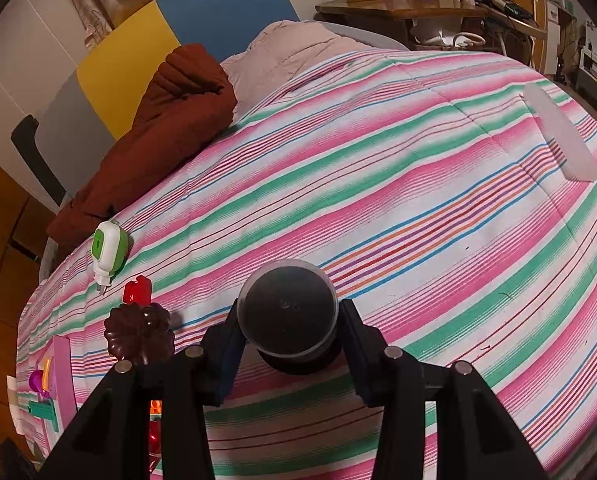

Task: Organize rigid objects
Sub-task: 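Hold the black canister in the right tool while the left tool grasps the red tube, then release the red tube in the tray with the left tool while the right holds the canister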

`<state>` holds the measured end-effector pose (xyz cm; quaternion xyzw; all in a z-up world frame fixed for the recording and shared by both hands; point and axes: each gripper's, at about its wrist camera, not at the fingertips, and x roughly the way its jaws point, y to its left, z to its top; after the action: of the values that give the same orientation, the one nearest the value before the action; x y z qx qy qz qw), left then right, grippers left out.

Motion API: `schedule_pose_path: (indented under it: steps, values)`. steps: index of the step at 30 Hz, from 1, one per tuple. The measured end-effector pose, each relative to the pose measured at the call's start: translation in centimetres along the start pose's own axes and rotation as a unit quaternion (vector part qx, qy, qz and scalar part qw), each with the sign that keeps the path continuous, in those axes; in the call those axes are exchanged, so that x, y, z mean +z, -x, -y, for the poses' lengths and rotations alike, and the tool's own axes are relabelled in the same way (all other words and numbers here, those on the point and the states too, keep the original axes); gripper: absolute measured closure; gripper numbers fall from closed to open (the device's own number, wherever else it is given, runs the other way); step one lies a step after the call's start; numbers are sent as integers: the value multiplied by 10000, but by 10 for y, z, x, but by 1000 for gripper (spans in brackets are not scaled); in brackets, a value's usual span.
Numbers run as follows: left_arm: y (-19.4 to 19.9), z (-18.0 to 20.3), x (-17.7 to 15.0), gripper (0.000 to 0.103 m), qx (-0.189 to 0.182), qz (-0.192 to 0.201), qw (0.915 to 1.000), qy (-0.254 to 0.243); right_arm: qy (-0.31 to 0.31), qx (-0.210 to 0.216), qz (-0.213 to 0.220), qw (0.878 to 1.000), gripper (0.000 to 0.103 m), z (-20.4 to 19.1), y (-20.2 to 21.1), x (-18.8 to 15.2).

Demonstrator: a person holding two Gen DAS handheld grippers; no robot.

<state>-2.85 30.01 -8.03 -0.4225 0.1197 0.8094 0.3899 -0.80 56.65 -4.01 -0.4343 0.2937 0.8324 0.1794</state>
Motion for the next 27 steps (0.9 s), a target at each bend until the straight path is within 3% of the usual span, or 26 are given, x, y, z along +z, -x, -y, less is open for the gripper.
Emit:
schedule_pose_path:
  steps: [1,2,3,5,10,27]
  values:
    - [-2,0,3,18,29,-10,10000,-7,-30,3,-11,10000,58,1,0,0]
    - [-4,1,6,29,83,-36,9999,-85,-58,1,-20,10000,58,2,-1,1]
    - [-6,4,7,49,133,-68,9997,-217,-82,0,-28,10000,58,4,-1,1]
    - [-12,8,6,68,214,-165,9986,-449,-103,5,-39,9999,58,4,-1,0]
    - [-10,12,-3,76,185,48,9976,-670,-41,-26,-32,10000,58,3,-2,0]
    - [11,-4,-24,78,80,261,9996,-104,484,342,74,9982,58,-21,4,-5]
